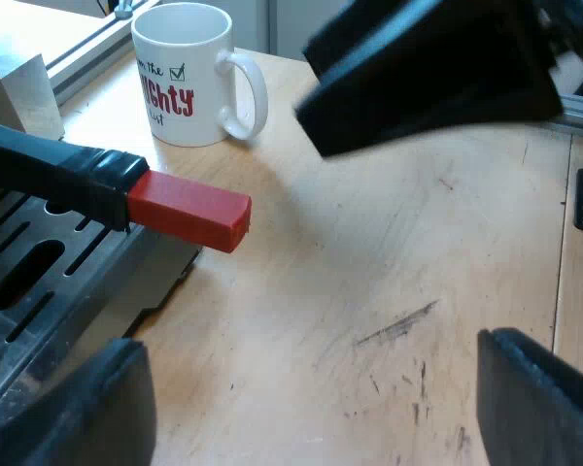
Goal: Grind coffee beans and then tamp
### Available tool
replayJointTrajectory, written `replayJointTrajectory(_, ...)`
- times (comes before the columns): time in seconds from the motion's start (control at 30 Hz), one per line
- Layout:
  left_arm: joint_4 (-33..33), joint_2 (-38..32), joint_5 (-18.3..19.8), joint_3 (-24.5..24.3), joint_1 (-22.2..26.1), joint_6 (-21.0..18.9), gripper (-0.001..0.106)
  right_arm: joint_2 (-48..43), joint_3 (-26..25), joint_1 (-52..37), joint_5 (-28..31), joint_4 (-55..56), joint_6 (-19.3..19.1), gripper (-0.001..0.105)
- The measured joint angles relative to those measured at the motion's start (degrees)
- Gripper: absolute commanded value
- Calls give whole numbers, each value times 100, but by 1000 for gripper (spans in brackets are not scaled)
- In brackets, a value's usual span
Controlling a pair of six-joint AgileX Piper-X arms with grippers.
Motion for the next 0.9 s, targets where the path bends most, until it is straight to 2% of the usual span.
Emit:
replayJointTrajectory(0.07, 0, 0, 0, 0, 0, 0, 70, 80, -108, -56, -40, 0, 0, 63)
replayJointTrajectory(0.2, 0, 0, 0, 0, 0, 0, 70, 413, -314, -272, -504, 0, 0, 63)
replayJointTrajectory(0.5, 0, 0, 0, 0, 0, 0, 70, 922, -515, -720, -970, -8, -10, 63)
replayJointTrajectory(0.9, 5, 0, 0, 0, 0, 0, 70, 1527, -515, -822, -1067, -253, -10, 63)
